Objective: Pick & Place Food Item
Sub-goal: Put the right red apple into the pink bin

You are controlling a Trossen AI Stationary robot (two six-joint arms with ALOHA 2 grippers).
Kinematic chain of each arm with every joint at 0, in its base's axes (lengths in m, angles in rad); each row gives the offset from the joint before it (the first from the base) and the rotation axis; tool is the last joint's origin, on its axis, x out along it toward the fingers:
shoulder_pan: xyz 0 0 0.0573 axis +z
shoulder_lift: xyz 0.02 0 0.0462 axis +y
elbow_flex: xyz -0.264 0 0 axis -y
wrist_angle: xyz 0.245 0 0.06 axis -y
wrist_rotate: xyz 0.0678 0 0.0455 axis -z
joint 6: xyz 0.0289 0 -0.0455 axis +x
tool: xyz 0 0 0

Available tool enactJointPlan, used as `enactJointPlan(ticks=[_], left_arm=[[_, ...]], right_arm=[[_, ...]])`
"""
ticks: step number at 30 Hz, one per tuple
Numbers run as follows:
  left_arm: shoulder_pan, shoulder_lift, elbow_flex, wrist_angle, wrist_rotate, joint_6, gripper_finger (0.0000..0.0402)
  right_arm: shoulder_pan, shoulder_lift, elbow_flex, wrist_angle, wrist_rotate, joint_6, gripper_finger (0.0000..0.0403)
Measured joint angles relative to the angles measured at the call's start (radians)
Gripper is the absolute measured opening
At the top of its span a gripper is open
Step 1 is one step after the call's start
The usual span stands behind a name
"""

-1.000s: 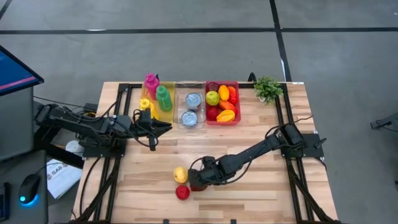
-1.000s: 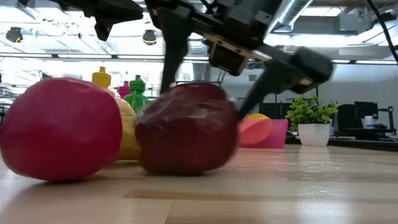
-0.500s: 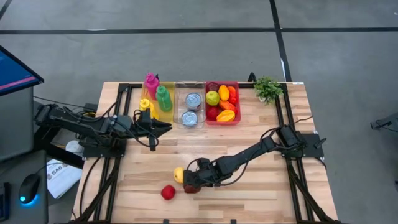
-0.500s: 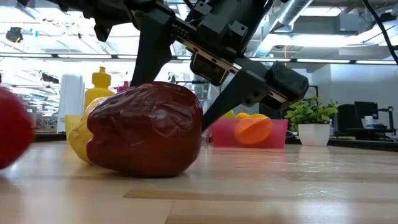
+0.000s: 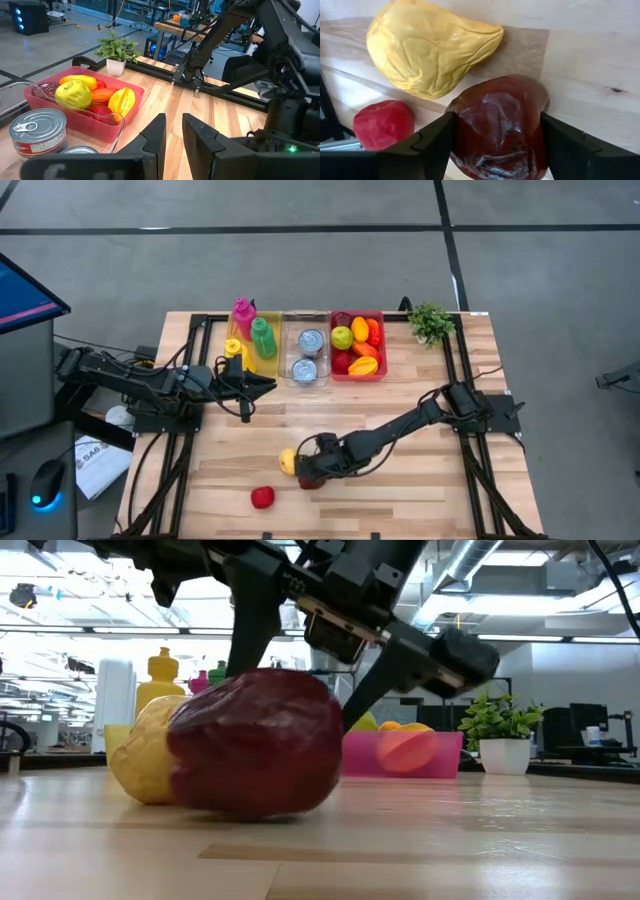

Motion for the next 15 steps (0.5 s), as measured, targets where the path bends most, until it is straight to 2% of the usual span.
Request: enactJointPlan(ticks=[9, 15], left_arm=[[0.000, 0.000, 0.000, 0.000, 0.000, 0.000, 0.0053], [0.000, 0.000, 0.000, 0.000, 0.000, 0.000, 0.0053]], right_arm=[[-0.012, 0.000, 0.154, -0.272, -0.002, -0.074, 0.0255], [-0.026, -0.001, 0.312, -0.525, 0.081, -0.129, 0.0255]])
